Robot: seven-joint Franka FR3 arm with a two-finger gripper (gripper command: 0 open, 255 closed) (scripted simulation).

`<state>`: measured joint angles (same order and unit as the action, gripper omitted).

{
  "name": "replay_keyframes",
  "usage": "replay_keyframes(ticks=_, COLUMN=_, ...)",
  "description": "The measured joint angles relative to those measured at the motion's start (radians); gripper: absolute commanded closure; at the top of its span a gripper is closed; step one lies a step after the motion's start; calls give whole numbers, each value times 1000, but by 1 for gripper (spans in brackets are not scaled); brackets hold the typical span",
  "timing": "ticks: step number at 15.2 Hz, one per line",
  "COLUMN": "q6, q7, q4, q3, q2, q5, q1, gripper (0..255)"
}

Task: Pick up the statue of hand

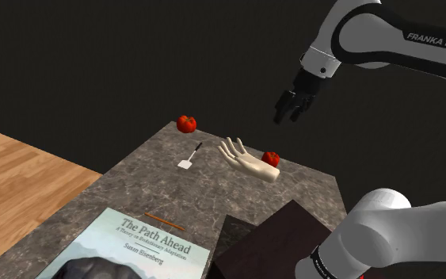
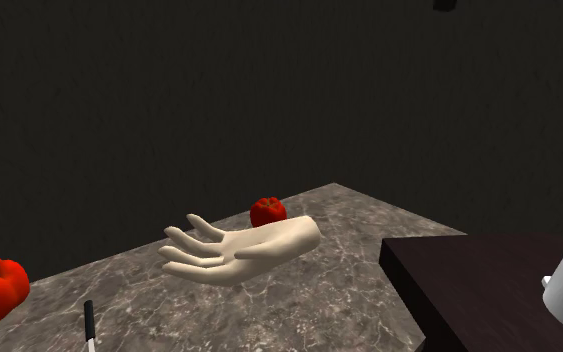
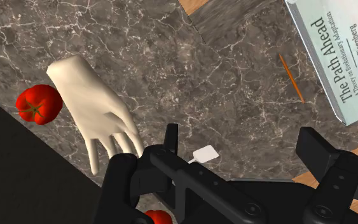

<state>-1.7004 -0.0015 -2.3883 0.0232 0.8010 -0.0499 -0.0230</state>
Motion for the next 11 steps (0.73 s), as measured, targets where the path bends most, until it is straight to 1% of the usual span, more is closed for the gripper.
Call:
replay_keyframes(ticks=1, q6=0, q7=0, q4=0, q3=0, q2=0, q5=0, q1=0, gripper=0)
replay_keyframes(ticks=4, q6=-61, q7=-53, q4=-37, q3=32, q2=-22, q5=13, q1=0, gripper=0)
replay_keyframes(ticks=9, q6=-229, q7=-178, q4=-127, q3=108, q2=-98, q5=38, q1=4, gripper=0)
replay_keyframes(ticks=11, q6=-295, q7=-233, q4=-135, q3=143, q2=-153, q5=45, q1=7, gripper=0)
